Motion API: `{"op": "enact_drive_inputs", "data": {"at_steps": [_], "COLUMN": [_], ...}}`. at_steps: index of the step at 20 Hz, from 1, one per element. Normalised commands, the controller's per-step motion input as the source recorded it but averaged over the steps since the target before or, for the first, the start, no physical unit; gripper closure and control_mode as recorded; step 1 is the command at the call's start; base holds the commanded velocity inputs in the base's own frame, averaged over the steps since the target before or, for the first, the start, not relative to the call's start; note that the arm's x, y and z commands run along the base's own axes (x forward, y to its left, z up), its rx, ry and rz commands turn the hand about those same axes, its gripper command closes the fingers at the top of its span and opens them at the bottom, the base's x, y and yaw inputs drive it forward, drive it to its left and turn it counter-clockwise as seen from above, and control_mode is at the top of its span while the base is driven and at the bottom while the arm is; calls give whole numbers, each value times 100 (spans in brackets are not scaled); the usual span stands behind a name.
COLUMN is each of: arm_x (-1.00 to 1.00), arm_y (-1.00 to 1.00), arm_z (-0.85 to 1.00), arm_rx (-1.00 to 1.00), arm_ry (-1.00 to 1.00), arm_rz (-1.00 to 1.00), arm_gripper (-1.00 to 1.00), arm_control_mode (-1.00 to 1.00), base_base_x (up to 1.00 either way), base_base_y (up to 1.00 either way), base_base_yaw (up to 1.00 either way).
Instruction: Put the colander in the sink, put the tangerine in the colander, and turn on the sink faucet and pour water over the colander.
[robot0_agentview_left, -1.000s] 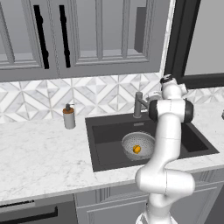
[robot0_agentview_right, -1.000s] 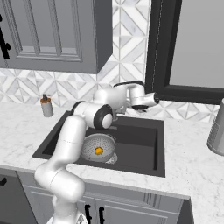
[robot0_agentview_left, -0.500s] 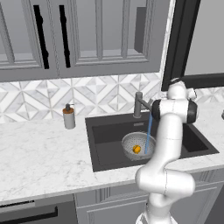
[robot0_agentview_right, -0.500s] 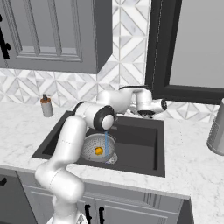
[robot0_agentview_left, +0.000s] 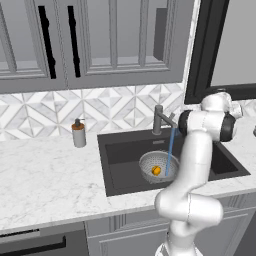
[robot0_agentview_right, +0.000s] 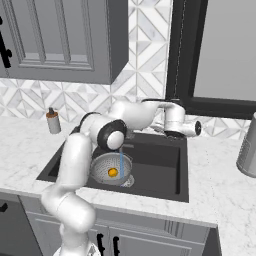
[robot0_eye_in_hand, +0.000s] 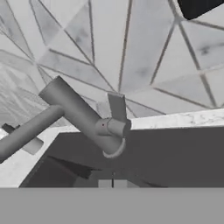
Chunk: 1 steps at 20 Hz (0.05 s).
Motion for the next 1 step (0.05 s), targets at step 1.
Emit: {"op": "enact_drive_inputs", "data": {"at_steps": [1], "arm_x": [-69], "arm_y": [6], "arm_z": [100], "arm_rx": [7], "arm_ry": [-14], "arm_rz": [0], "arm_gripper": [100], "arm_control_mode": [-100], "base_base_x": [0], "base_base_y": [0], "base_base_yaw": [0]}}
